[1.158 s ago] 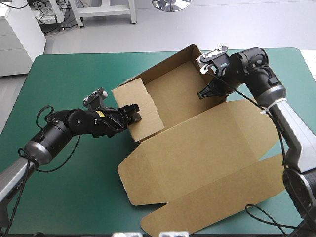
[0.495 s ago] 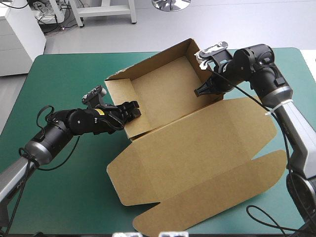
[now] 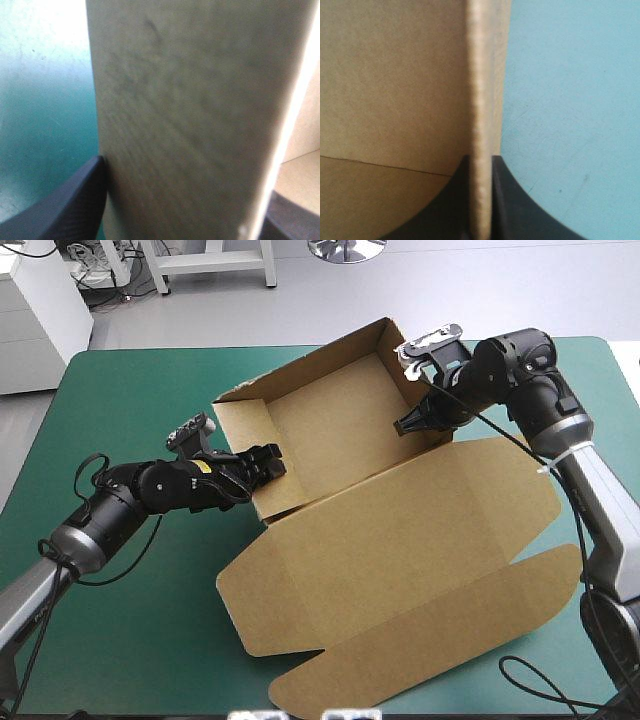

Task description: Fold the box

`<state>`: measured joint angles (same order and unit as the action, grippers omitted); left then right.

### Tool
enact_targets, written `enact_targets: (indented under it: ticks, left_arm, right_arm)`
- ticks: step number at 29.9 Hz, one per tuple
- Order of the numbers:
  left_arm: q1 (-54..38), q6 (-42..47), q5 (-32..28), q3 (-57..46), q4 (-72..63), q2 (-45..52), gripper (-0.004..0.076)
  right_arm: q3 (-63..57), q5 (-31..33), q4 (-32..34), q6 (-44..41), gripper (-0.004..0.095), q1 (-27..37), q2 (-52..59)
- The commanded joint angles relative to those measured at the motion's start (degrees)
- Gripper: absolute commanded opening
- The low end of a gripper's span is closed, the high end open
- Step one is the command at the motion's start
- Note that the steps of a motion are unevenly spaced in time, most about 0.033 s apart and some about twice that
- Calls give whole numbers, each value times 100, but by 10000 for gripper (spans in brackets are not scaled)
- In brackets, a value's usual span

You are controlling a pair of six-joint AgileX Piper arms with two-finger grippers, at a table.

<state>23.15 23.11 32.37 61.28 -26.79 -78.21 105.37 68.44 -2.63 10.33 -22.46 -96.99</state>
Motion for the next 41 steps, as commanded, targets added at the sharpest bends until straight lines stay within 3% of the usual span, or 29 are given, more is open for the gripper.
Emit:
enact_targets:
  ticks: [1, 11, 13, 16, 21, 28, 41]
  left_arm:
    - [43, -3, -315, 166, -135, 142, 437]
    - [43, -3, -315, 166, -114, 142, 434]
    - [43, -3, -315, 166, -114, 142, 398]
    - [43, -3, -264, 197, -114, 142, 275]
    - [43, -193, 26, 555, -37, 142, 0]
    - [43, 194, 430, 919, 774, 120, -10]
    - [43, 169, 506, 919, 721, 81, -10]
  right_arm:
    - [224, -220, -358, 10, -11, -23, 355]
    - [224, -229, -333, 10, -11, -23, 355]
    - [224, -229, -333, 10, -11, -23, 355]
    - [224, -229, -333, 10, -11, -23, 355]
    - [224, -242, -333, 10, -11, -23, 355]
    - [224, -254, -103, -40, -11, -235, 345]
    - [224, -270, 307, -212, -11, -406, 344]
